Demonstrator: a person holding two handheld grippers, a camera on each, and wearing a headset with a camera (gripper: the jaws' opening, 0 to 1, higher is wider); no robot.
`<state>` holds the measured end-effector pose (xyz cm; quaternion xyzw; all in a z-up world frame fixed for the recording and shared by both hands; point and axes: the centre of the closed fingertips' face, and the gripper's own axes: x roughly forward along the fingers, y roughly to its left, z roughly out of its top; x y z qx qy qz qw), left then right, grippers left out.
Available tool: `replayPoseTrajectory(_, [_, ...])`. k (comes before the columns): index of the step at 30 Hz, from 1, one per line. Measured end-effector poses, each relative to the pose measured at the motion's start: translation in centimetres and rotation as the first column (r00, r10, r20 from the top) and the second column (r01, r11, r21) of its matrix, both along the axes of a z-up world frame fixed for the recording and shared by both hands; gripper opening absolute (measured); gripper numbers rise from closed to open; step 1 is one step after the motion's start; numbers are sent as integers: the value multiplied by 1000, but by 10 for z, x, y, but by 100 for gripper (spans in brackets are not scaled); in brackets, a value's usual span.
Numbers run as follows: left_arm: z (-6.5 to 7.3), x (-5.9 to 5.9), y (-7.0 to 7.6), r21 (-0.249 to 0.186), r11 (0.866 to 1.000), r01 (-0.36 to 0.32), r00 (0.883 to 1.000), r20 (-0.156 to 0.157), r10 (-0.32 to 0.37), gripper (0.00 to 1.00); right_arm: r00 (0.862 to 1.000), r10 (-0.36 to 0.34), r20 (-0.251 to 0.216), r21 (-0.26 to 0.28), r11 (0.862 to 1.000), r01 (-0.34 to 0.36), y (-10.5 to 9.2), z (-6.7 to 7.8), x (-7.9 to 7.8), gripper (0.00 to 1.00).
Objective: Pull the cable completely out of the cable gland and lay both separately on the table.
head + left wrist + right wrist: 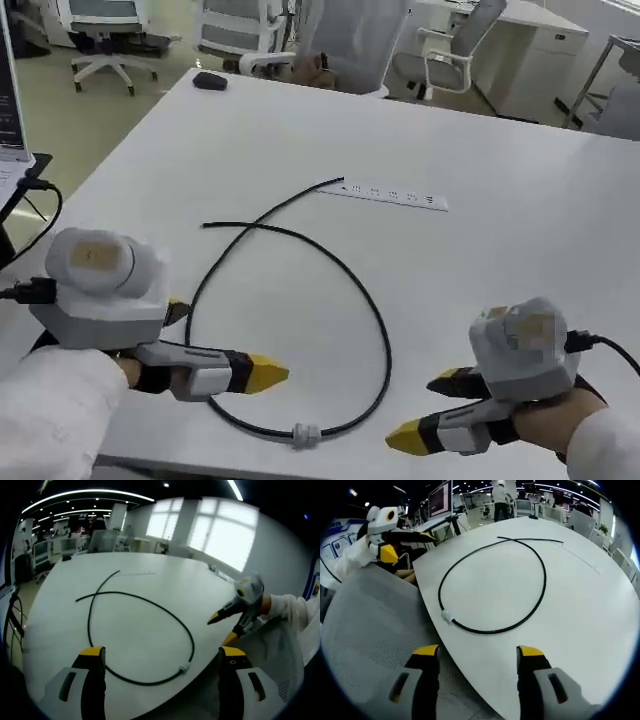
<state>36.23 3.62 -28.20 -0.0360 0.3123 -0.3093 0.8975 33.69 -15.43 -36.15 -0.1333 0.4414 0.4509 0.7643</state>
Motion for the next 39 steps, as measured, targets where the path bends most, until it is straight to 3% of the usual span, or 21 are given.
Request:
replayPoseTrajectory(6, [-1, -1, 0, 3, 1000, 2, 1000, -4, -2, 94, 1000, -2, 0, -2, 1000, 2, 0, 0, -1, 63])
replayPoseTrajectory(9, [-3, -1, 1, 6, 1000, 2, 1000, -9, -2, 94, 996, 34, 78, 38, 999, -37, 12, 13, 7, 59])
replayPoseTrajectory(12, [-4, 0, 2, 8, 1000, -3, 1000, -13, 3, 94, 995, 62, 78, 73, 995, -68, 25, 18, 5, 59])
replayPoseTrajectory(14, [-5, 0, 3, 10, 1000, -4, 1000, -13, 4, 94, 986, 113, 120, 68, 990, -122, 32, 20, 7, 57])
replayPoseTrajectory(17, [-4, 1, 4, 12, 1000, -11, 1000, -11, 11, 94, 986, 122, 114, 103, 986, -134, 37, 22, 7, 56])
replayPoseTrajectory(20, [-4, 2, 7, 10, 1000, -24, 1000, -11, 24, 94, 986, 130, 107, 90, 986, -139, 36, 17, 8, 56])
replayPoseTrajectory(25, [-5, 4, 8, 18, 1000, -23, 1000, -13, 23, 93, 974, 174, 142, 74, 980, -186, 43, 15, 13, 51])
replayPoseTrajectory(29, [-5, 3, 6, 27, 1000, -11, 1000, -9, 12, 93, 943, 279, 180, 60, 954, -293, 61, 11, 9, 49])
replayPoseTrajectory(32, [-4, 5, 6, 38, 999, -9, 1000, 4, 9, 92, 936, 310, 169, 83, 941, -327, 74, 6, 4, 46])
replayPoseTrajectory(33, [-3, 5, 6, 36, 999, -7, 1000, 9, 7, 92, 919, 354, 172, 99, 922, -374, 82, 5, -1, 42])
replayPoseTrajectory(35, [-1, 6, 5, 27, 1000, -6, 1000, 17, 6, 91, 890, 410, 200, 91, 896, -434, 91, 2, -4, 35])
replayPoseTrajectory(39, [-1, 6, 4, 32, 999, 0, 1000, 24, -1, 89, 845, 502, 182, 42, 855, -517, 100, -18, -11, 32])
